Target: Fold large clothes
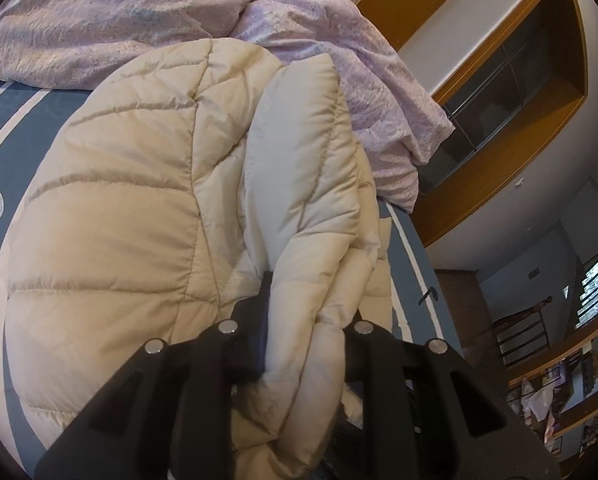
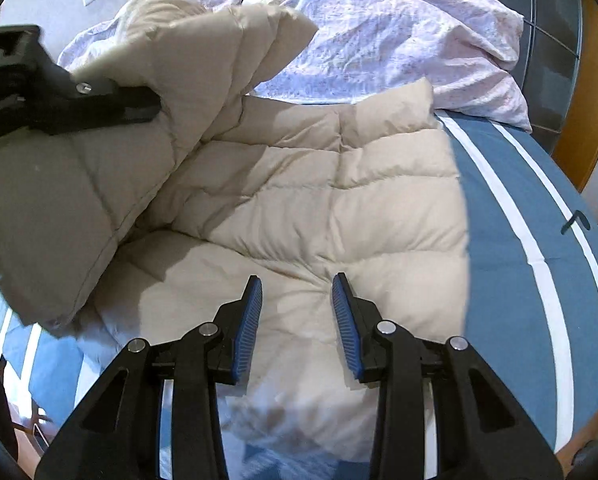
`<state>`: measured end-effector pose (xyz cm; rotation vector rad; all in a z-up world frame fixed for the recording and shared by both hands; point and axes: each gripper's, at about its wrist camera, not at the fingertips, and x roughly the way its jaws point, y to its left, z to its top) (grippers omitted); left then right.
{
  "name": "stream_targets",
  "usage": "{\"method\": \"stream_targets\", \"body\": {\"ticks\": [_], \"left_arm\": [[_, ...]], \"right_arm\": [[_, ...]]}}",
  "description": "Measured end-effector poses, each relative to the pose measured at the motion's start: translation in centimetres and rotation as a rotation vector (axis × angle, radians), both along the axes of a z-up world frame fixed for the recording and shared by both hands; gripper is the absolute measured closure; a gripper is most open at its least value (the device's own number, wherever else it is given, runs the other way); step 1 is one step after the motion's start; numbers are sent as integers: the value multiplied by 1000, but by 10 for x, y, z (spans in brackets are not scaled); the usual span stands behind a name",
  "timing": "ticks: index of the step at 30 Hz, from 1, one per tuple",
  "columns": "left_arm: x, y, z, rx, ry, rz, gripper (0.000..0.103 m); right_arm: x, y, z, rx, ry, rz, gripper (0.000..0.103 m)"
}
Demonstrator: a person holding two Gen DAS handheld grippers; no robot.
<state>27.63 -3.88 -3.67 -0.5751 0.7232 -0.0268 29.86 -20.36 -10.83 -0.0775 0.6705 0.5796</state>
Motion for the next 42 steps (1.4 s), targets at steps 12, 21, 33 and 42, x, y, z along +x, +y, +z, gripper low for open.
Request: {"method": "stream_targets", "body": {"ticks": [12, 21, 33, 42], "left_arm": [[10, -27, -6, 31, 23, -39, 82], [16, -52, -10, 23, 40, -120, 82], [12, -72, -7, 99, 49, -161, 47], [-12, -71, 34, 249, -42, -143, 31]], "right_arm": [[9, -18, -19, 0, 19, 2, 65], [15, -25, -25, 65, 62, -15, 67], [14, -31, -26, 116, 94, -16, 67], [13, -31, -26, 129, 113, -24, 67]]}}
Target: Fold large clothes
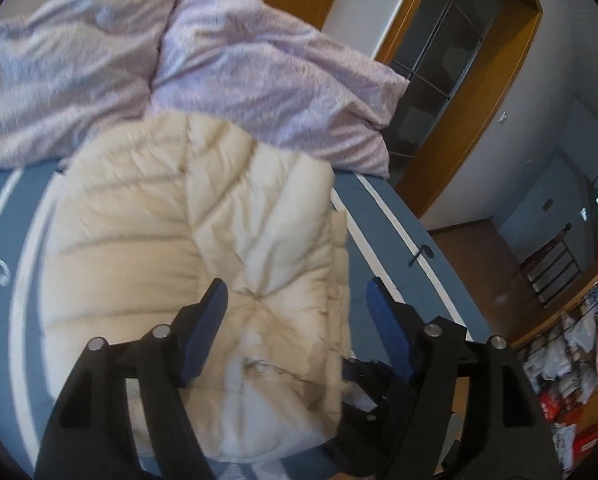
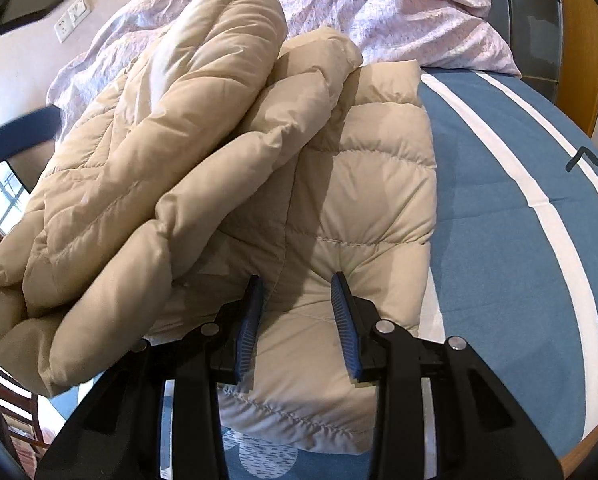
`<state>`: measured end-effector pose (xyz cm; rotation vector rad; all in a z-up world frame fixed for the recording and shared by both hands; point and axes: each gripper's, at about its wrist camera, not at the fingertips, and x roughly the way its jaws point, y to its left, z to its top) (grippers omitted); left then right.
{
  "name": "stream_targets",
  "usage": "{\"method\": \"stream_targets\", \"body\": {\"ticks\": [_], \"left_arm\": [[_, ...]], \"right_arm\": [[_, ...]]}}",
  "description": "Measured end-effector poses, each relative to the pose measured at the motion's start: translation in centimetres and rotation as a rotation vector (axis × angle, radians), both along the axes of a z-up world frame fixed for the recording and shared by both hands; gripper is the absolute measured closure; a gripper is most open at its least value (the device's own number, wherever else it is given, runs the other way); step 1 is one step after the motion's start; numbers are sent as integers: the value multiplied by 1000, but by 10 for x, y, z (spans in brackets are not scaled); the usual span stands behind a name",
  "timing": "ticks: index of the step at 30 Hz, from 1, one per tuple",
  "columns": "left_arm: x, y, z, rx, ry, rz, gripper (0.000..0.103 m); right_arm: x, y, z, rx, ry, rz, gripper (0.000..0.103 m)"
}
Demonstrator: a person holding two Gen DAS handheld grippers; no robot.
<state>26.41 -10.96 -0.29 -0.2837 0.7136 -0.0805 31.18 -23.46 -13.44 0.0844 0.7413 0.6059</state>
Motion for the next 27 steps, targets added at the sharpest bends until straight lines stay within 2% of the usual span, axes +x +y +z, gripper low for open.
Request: {"method": "stream_targets", "body": {"ticks": [4, 9, 16, 19, 27], "left_arm": [[-9, 21, 7, 57, -15, 55, 31], [-10, 65, -3, 89, 20, 145, 30], [-6, 112, -26, 80, 81, 229, 30], [-2, 116, -37, 46, 99, 226, 29], [11, 91, -55, 62, 101, 184, 25]], "right_arm": [[-1, 1, 0, -4, -1, -5, 66], [-2, 1, 0, -10, -2, -4, 66], [-2, 1, -1, -8, -4, -3, 66], [-2, 0, 0, 2, -3, -4, 66], [1, -9, 4, 17, -15, -31, 66]]}}
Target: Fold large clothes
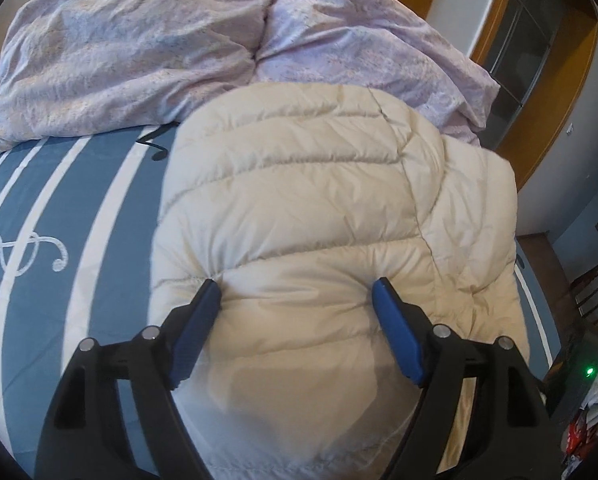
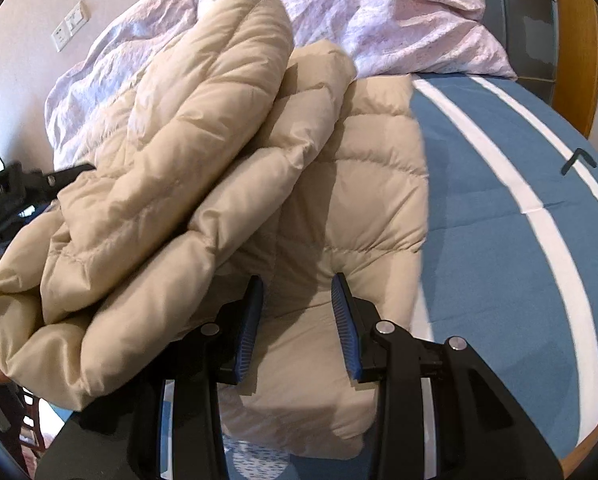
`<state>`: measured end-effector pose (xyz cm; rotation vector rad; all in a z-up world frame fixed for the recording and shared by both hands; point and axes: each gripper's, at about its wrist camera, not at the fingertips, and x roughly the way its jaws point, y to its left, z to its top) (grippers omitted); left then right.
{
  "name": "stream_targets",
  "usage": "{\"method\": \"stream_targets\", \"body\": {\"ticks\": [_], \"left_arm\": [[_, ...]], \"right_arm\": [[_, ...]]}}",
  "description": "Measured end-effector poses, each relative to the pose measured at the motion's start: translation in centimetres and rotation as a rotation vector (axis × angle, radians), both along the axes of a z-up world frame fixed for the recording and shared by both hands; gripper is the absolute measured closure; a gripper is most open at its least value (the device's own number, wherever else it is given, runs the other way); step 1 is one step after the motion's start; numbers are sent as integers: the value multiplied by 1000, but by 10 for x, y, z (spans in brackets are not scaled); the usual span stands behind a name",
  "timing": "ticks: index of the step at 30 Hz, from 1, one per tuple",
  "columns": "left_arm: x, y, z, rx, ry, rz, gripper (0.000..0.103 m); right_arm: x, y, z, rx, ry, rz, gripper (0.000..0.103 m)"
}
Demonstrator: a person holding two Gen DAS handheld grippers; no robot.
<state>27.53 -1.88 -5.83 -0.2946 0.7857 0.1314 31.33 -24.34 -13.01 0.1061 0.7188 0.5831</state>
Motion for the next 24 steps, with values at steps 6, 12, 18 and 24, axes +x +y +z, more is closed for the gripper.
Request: {"method": "stream_targets", "body": {"ticks": [6, 12, 18, 24], "left_arm": [[8, -10, -12, -9, 2, -16, 25], [14, -17, -19, -7, 1, -36, 24], [18, -19, -23, -12, -1, -47, 23], [19, -20, -26, -12, -5, -59, 23]], "right_arm": [[12, -33, 11, -24, -24, -148, 66], [18, -62, 49, 12, -81, -243, 66], [4, -26, 98, 74, -165, -125, 66], [5, 28, 119, 102, -181, -28, 67]]}}
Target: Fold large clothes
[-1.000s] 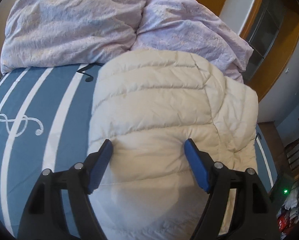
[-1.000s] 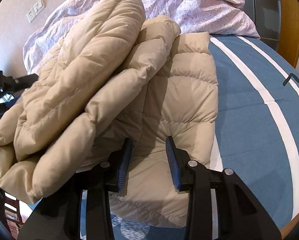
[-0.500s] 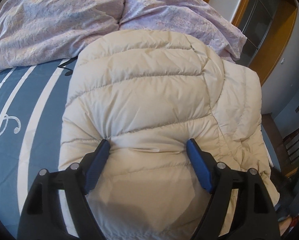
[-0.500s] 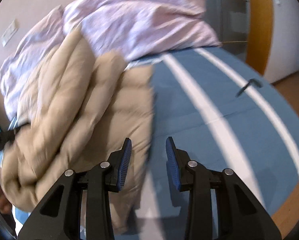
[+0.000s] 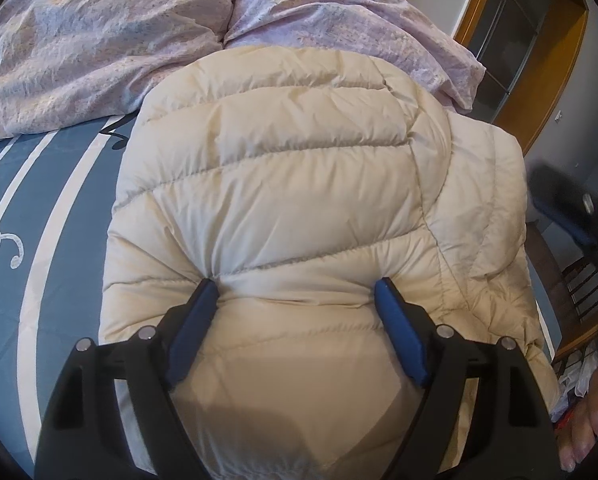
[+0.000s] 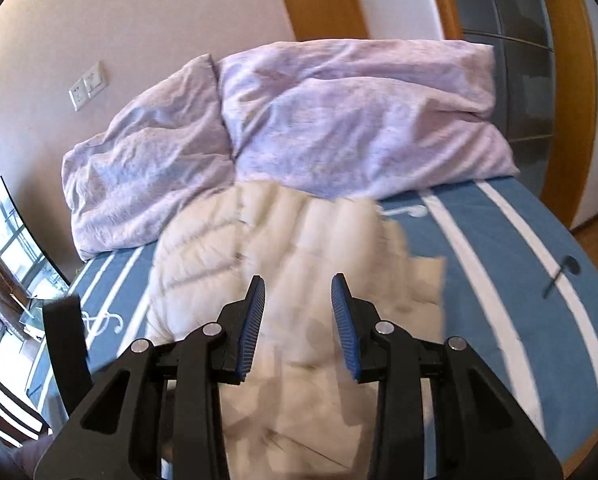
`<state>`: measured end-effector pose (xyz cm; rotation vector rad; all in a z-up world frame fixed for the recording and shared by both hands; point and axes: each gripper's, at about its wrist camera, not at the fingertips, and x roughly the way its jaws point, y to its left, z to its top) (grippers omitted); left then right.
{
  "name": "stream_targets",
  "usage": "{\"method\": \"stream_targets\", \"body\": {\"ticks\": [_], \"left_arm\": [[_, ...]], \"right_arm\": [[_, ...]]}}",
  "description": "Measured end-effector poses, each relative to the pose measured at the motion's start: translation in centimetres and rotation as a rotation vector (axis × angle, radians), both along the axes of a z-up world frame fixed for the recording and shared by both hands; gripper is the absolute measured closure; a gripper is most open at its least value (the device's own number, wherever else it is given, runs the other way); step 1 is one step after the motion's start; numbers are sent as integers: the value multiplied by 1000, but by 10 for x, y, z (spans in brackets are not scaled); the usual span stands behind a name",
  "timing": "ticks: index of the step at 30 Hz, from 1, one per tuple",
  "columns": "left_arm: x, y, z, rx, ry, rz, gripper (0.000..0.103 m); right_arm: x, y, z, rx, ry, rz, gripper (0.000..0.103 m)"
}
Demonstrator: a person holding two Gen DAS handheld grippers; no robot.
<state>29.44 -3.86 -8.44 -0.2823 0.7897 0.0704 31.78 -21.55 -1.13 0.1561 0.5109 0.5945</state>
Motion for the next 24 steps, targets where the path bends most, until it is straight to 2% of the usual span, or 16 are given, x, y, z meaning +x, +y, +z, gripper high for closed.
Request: {"method": "stream_targets", "body": {"ticks": [5, 9, 14, 17, 24], "left_arm": [[0, 0, -2, -6, -4, -9, 23], [0, -1, -4, -8, -10, -21, 22], [1, -3, -3, -11, -17, -39, 22], [1, -4, -3, -7, -20, -45, 21], [0, -7, 1, -3, -25, -57, 22]], "right_arm": [[22, 20, -6, 31, 48, -8, 67], [42, 19, -25, 9, 107, -63, 67], [59, 12, -49, -33, 165, -113, 73], [61, 10, -57, -54, 176, -133, 77], [57, 6, -74, -97, 183, -167, 78]]}}
